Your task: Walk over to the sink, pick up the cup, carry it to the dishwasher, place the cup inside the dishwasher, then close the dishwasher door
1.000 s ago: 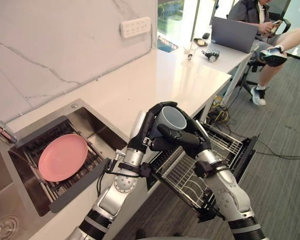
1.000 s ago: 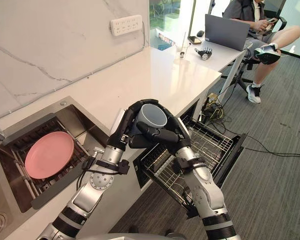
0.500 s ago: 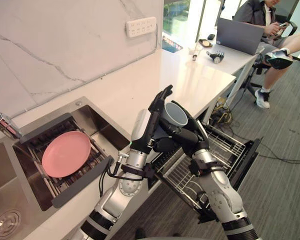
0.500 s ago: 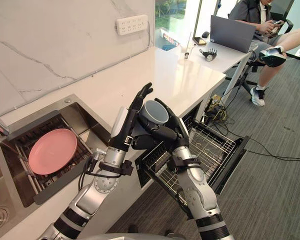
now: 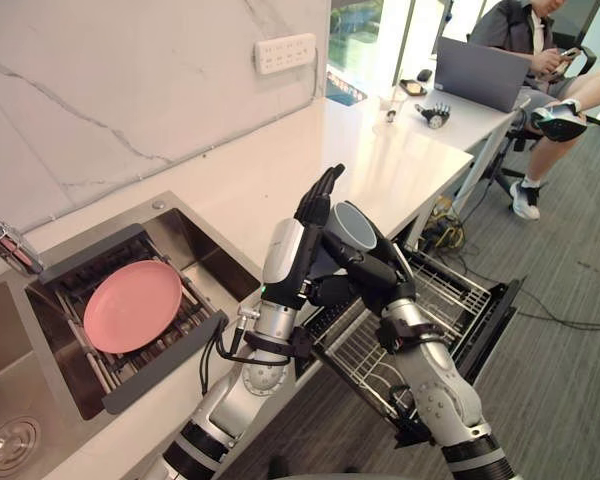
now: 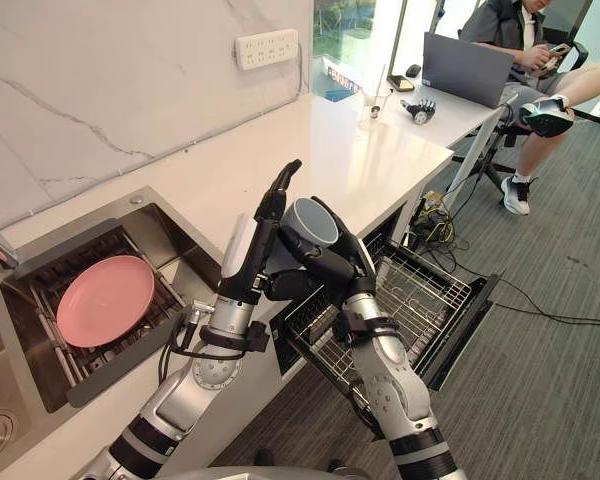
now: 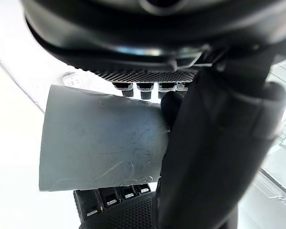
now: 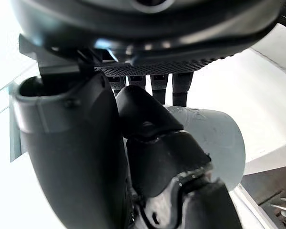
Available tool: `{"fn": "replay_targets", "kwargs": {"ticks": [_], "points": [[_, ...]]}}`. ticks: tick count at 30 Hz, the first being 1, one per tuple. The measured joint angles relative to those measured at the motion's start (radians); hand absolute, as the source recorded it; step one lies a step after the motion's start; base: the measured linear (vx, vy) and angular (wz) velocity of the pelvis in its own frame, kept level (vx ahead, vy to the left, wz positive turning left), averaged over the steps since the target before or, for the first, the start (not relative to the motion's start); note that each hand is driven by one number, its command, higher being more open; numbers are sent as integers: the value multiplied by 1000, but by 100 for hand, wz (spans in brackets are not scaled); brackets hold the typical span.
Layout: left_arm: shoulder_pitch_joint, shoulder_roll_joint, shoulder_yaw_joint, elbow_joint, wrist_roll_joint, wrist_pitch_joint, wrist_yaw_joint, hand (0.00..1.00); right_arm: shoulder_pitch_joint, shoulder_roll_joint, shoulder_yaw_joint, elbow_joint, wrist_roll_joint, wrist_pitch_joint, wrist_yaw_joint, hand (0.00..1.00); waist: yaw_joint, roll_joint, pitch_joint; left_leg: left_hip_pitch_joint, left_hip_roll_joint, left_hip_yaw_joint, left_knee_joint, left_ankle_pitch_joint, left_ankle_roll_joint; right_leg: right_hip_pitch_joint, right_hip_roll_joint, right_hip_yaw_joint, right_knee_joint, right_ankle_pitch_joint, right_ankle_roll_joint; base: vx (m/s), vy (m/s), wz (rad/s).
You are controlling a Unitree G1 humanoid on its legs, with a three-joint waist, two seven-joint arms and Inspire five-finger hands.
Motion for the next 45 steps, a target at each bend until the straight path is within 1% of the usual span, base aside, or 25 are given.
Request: {"fn": "replay_targets", "kwargs": {"ticks": [1,3,5,7,8,12,21,22,23,24,25,26,27,28,29,30,31,33,34,36,38,39,42,44,45], "points": [[0,0,-4,0,1,0,4,100,0,1,2,0,-33,-15,-19,0,0,0,0,0,0,0,0,0,0,0,0,0,0,0,0,0,0,0],[0,-2,-28,0,1,-10,17,100,-4,11,-8,0,-97,-53,-95,0,1,-2,-2,0,0,0,0,0,0,0,0,0,0,0,0,0,0,0],[0,-5,-44,-1,16,-30,20,100,-9,12,-34,4,-125,-62,-146,0,2,-4,-3,0,0,1,0,1,0,0,0,1,0,1,0,0,0,0],[0,-6,-72,-26,19,-59,20,100,-16,18,-77,26,-129,-69,-189,0,1,-5,-3,0,0,2,0,1,0,-1,0,2,0,1,0,0,0,0],[0,-11,-85,-56,21,-86,20,100,-22,19,-108,49,-129,-71,-213,0,1,-5,-3,0,0,3,0,1,0,-1,0,3,0,2,1,0,0,0],[-4,-30,-92,-126,38,-166,23,100,-22,19,-185,87,-128,-80,-272,0,-1,-4,-3,0,3,6,0,1,0,-2,3,9,-2,4,-1,0,0,-4],[6,-15,-90,-95,28,-175,16,100,-39,32,-254,87,-150,-150,-320,0,-1,-3,-4,0,7,8,-1,2,-2,-2,8,12,-7,8,-3,0,0,-1],[20,-12,-87,-95,-48,-181,-25,100,-39,33,-280,87,-175,-163,-335,0,0,-3,-4,-1,7,8,-1,2,-2,-2,7,12,-9,8,-2,0,0,0],[23,-12,-86,-95,-72,-182,-37,100,-39,33,-288,87,-180,-163,-336,0,0,-3,-4,-1,7,8,-1,2,-2,-2,7,12,-9,9,-2,0,0,0],[39,-13,-81,-95,-193,-186,-99,100,-39,35,-315,87,-199,-163,-343,0,0,-3,-4,-2,6,8,-1,2,-2,-2,7,11,-9,9,-2,0,0,0],[50,-14,-76,-95,-254,-186,-133,100,-39,36,-330,87,-206,-163,-345,0,0,-3,-4,-3,6,8,-1,2,-2,-3,7,11,-9,9,-2,0,0,0],[69,-15,-71,-95,-412,-174,-215,100,-39,36,-365,87,-209,-163,-347,0,0,-3,-4,-4,6,8,-1,2,-2,-3,7,11,-9,9,-2,0,0,0],[90,-15,-67,-94,-560,-145,-292,100,-39,36,-402,87,-210,-163,-347,0,0,-3,-4,-6,6,9,-5,2,-2,-3,7,11,-9,9,-2,0,0,0],[100,-15,-67,-92,-626,-127,-327,100,-39,36,-418,87,-211,-163,-347,0,-1,-3,-4,-7,6,9,-5,2,-2,-3,7,11,-9,9,-1,0,0,0],[124,-16,-69,-88,-759,-77,-398,100,-38,35,-452,87,-212,-163,-347,0,-1,-3,-4,-7,6,10,-5,2,-2,-3,7,11,-9,9,-1,0,0,0],[147,-18,-67,-77,-878,-11,-475,100,-36,35,-484,87,-214,-163,-345,0,-1,-3,-4,-7,6,9,-5,2,-2,-3,6,11,-9,9,-1,0,0,0],[155,-18,-68,-64,-930,26,-511,100,-35,35,-494,88,-215,-163,-345,0,-1,-3,-4,-8,6,9,-5,2,-2,-3,6,10,-9,9,-1,0,0,0],[192,-19,-71,18,-1040,155,-617,100,-34,34,-530,100,-215,-166,-337,0,-4,-3,-4,-8,6,8,-6,2,-2,-3,6,10,-9,9,-1,0,0,0],[202,-19,-73,45,-1060,187,-644,100,-33,33,-534,108,-215,-169,-331,0,-5,-3,-4,-8,6,7,-6,2,-2,-3,6,10,-9,9,-1,0,0,0],[257,-19,-76,124,-1093,286,-714,100,-8,24,-548,122,-215,-170,-302,0,-4,-3,-4,-11,7,4,-6,2,-2,-4,6,8,-11,9,-1,0,0,2],[291,-17,-71,169,-1101,317,-738,100,9,21,-553,133,-215,-169,-281,0,-3,-3,-4,-14,7,3,-6,2,-2,-5,6,6,-12,9,-1,0,0,4],[318,-17,-56,218,-1098,335,-747,100,19,21,-557,154,-215,-168,-250,0,-2,-3,-4,-16,7,2,-6,1,-2,-5,6,5,-16,9,-2,0,0,0],[351,-18,6,300,-1056,336,-754,100,56,21,-547,167,-215,-147,-188,0,1,-2,-2,-22,6,-1,-6,1,-4,-7,6,-3,-18,8,-1,0,-1,6],[368,-17,71,353,-1022,333,-749,100,71,21,-521,190,-215,-126,-155,0,0,-1,2,-23,6,-4,-6,1,-4,-7,6,-7,-18,8,0,1,-6,7],[374,-17,110,400,-993,323,-743,100,83,22,-500,213,-217,-104,-134,0,0,-1,3,-24,5,-9,-6,1,-4,-5,6,-13,-20,7,0,5,-8,11]]}}
